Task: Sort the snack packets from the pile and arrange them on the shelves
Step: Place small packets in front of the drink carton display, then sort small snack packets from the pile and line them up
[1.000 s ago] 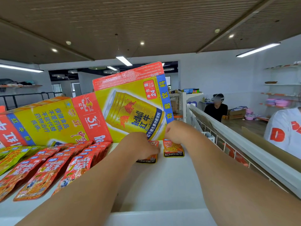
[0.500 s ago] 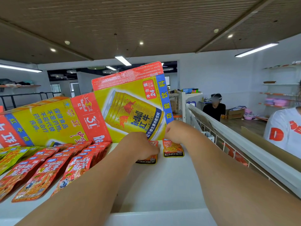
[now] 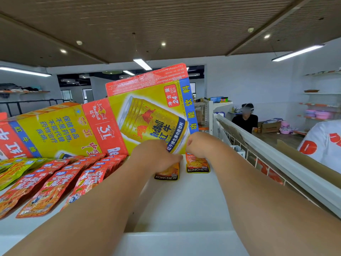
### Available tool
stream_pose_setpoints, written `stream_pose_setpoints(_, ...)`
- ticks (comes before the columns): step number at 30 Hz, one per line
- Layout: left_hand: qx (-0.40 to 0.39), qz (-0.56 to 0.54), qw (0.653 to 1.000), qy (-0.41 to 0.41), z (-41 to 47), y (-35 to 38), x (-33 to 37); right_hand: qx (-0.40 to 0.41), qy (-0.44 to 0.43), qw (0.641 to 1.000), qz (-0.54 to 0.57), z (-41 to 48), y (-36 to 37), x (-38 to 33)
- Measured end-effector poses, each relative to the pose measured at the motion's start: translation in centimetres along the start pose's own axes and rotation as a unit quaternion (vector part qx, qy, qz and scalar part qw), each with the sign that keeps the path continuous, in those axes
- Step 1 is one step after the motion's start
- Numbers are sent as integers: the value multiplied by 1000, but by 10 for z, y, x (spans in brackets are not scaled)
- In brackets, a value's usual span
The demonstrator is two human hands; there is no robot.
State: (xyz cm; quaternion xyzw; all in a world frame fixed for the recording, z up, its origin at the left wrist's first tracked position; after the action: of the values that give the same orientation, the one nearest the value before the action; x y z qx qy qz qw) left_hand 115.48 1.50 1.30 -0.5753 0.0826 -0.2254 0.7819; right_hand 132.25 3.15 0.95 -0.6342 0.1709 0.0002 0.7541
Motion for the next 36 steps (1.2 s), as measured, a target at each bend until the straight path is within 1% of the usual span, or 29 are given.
stream_pose_setpoints(2,41,4,999,17,-1,-10,3,9,-16,1000,6,-3,-5,-6)
stream_pose_setpoints(5,104,-22,993,50,-3,-26,5,32,-52,998,19,-13,-17,-20)
stream_pose_setpoints(10,164,-15,981,101,-16,-61,1,62,-101,991,62,-37,-46,-50)
stream_pose_setpoints(12,193,-3,974,122,-31,-76,-9,70,-114,988,80,-50,-56,-65)
stream_pose_setpoints(14,207,14,970,124,-49,-91,-27,80,-127,984,94,-64,-64,-83)
stream_pose_setpoints(18,211,62,971,97,-84,-130,-81,115,-166,972,118,-95,-82,-140)
stream_pose_setpoints(21,219,94,969,65,-123,-166,-132,126,-210,960,136,-122,-87,-196)
stream_pose_setpoints(23,223,108,968,32,-154,-188,-171,119,-234,955,140,-139,-85,-239)
stream_pose_setpoints(26,223,98,970,-17,-207,-220,-235,96,-272,947,139,-170,-77,-311)
stream_pose_setpoints(29,216,121,966,-81,-269,-254,-298,82,-303,938,149,-205,-68,-384)
stream_pose_setpoints(32,217,142,957,-129,-333,-288,-349,85,-345,926,131,-240,-59,-459)
stream_pose_setpoints(36,222,167,946,-168,-411,-322,-402,66,-393,912,91,-288,-38,-549)
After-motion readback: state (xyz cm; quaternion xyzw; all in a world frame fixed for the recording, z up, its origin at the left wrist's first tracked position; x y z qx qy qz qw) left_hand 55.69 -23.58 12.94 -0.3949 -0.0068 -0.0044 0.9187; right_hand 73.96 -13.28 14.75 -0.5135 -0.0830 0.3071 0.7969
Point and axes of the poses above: each hand's wrist, its own z-axis towards the middle knuckle, its own y-axis out of the palm, x = y × z, the point moved 7 cm from there along z, towards the middle knuckle, and after that the axes turned 8 degrees about y, right-handed, at the moved point
